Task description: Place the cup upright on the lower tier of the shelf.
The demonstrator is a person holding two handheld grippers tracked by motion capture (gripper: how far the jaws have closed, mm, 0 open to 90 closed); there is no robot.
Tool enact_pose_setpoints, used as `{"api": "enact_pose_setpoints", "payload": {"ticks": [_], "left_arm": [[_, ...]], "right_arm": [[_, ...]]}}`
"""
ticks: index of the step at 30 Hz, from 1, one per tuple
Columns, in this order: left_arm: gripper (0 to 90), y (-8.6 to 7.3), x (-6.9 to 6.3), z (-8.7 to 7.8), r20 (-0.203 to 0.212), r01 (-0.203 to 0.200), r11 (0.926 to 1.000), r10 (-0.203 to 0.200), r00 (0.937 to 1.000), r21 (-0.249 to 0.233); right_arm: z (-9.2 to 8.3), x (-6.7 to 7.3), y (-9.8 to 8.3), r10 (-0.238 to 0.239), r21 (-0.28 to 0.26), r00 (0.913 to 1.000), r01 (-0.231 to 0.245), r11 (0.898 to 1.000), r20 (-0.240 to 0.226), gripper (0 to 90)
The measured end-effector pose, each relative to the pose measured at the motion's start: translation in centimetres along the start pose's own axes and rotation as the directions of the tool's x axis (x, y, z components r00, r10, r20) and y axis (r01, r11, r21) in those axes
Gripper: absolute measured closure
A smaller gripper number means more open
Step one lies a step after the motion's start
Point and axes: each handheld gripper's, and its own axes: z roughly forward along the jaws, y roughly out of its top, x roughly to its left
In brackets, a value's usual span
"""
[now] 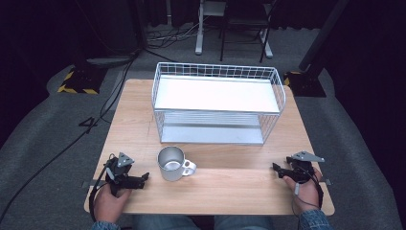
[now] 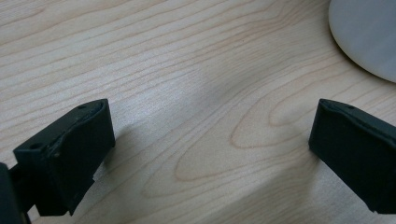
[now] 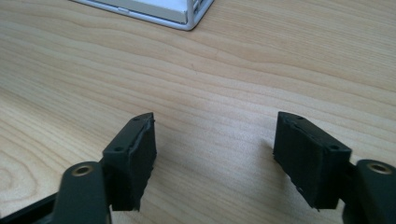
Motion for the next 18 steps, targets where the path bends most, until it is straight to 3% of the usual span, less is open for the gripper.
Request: {"api": "enact_pose_setpoints", "payload": {"ticks": [18], "left_arm": [[0.5,-0.07,-0.12,-0.03,-0.008,0.012,0.9999,-0.012,0.9999,-0.002]], "right_arm": [[0.00,-0.02,0.00,0.001,0.000,1.0000,-0.001,1.000,-0.002,30.3]]}}
